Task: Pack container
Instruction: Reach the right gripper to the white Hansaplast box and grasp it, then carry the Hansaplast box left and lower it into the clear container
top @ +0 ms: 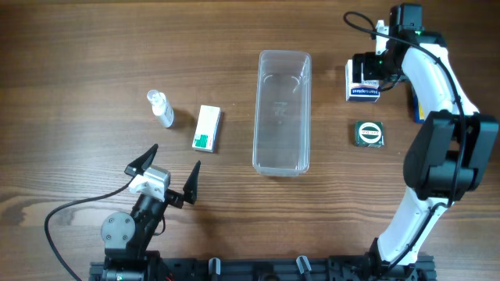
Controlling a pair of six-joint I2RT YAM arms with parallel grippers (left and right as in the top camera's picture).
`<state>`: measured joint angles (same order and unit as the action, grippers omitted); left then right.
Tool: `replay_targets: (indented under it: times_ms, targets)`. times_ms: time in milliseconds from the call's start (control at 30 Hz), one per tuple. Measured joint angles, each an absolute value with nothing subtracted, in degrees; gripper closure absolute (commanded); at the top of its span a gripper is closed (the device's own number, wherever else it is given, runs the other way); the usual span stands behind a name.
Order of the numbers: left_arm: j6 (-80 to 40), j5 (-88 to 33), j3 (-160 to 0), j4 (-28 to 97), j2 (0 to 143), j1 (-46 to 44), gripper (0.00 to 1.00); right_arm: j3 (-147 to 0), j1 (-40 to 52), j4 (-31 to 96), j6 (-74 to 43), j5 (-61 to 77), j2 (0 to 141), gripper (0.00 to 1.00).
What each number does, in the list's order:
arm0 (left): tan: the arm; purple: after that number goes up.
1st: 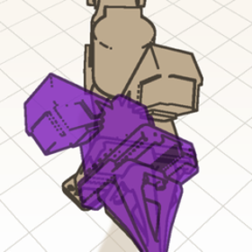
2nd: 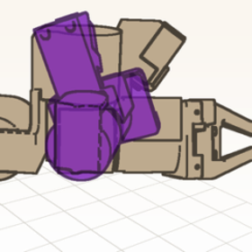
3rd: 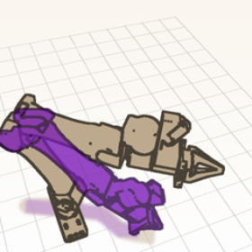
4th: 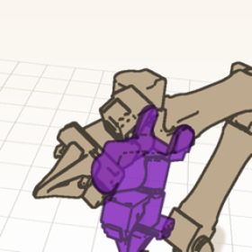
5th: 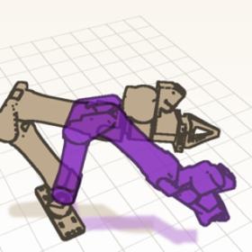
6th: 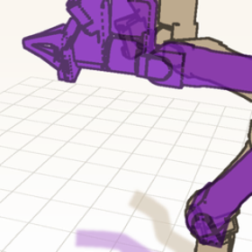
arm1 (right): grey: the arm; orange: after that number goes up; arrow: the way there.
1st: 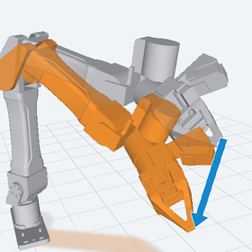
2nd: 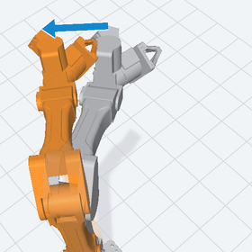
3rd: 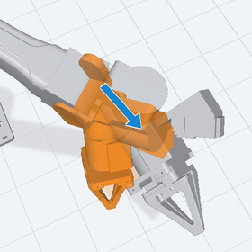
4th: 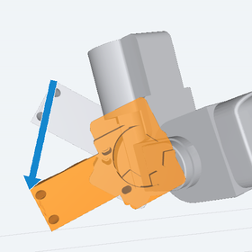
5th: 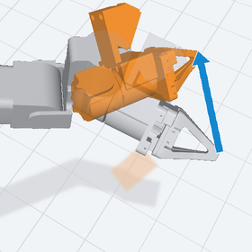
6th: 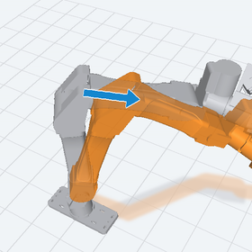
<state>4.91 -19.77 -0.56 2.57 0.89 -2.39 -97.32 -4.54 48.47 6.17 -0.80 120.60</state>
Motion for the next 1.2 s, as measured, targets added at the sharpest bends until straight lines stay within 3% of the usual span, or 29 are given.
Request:
replay_targets:
  times_ms: [800,1033,1200]
  targets:
    - [4.9,-19.8,-0.6,2.6,0.9,-2.4,0.00,-97.2,-3.3,47.5,6.1,-0.7,127.7,0.01]
    - [4.9,-19.8,-0.6,2.6,0.9,-2.4,0.00,-97.2,-3.3,47.4,5.6,-0.7,127.7,0.20]
    - [4.9,-19.8,-0.6,2.6,0.9,-2.4,0.00,-97.2,-3.3,48.1,5.5,-1.7,127.7,0.25]
